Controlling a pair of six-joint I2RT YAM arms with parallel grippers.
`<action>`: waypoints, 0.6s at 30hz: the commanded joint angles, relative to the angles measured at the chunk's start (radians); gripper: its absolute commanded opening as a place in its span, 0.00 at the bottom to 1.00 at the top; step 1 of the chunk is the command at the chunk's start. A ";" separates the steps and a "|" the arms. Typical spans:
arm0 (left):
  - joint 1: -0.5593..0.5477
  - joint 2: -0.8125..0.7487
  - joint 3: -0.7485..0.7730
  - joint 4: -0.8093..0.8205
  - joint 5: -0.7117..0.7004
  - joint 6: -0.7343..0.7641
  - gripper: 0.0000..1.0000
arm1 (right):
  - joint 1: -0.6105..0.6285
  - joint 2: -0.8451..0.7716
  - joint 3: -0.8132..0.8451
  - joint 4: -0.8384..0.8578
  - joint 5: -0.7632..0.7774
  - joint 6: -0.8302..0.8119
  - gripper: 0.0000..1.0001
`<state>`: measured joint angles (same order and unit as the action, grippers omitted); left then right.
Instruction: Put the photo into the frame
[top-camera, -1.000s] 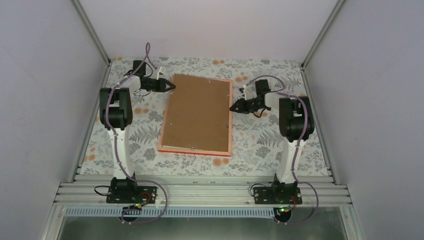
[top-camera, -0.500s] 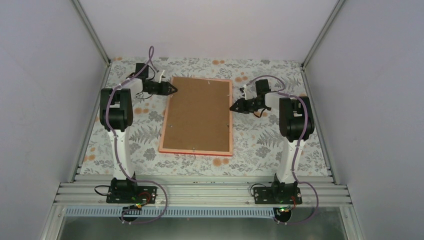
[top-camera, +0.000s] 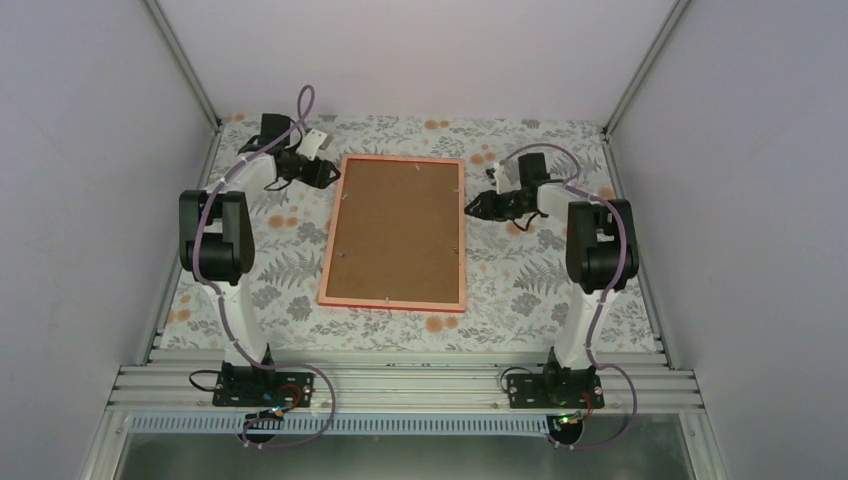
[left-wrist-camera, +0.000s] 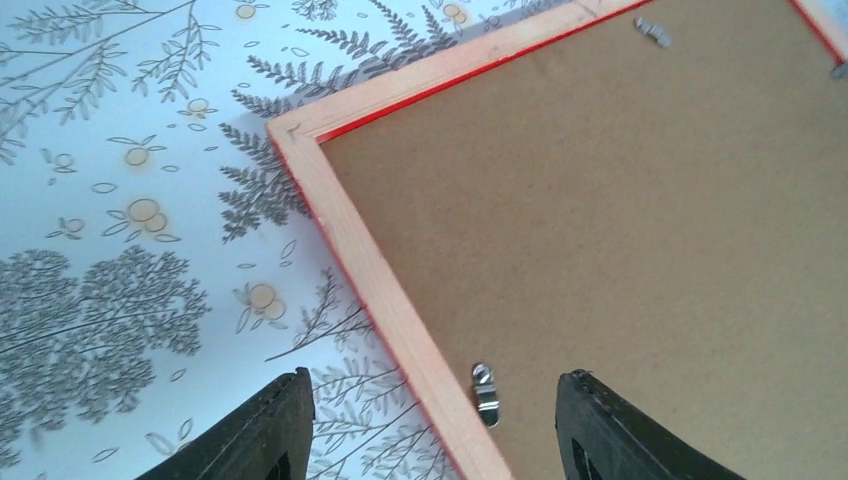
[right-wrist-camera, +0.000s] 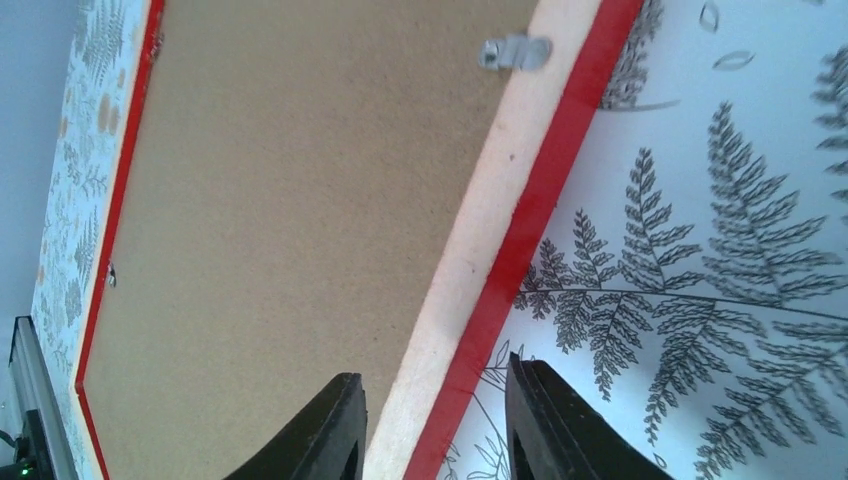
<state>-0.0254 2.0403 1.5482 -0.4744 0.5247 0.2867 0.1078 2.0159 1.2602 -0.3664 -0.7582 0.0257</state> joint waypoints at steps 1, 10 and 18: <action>-0.019 -0.047 -0.060 -0.002 -0.069 0.111 0.61 | -0.005 -0.058 -0.009 0.003 0.013 -0.039 0.38; -0.188 -0.063 -0.108 0.004 -0.048 0.271 0.59 | 0.007 0.084 0.268 -0.012 0.075 -0.058 0.47; -0.257 -0.074 -0.144 0.033 -0.076 0.304 0.59 | 0.049 0.216 0.450 -0.013 0.359 -0.047 0.49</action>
<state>-0.2684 2.0109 1.4204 -0.4744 0.4656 0.5335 0.1307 2.1647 1.6390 -0.3737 -0.5495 -0.0071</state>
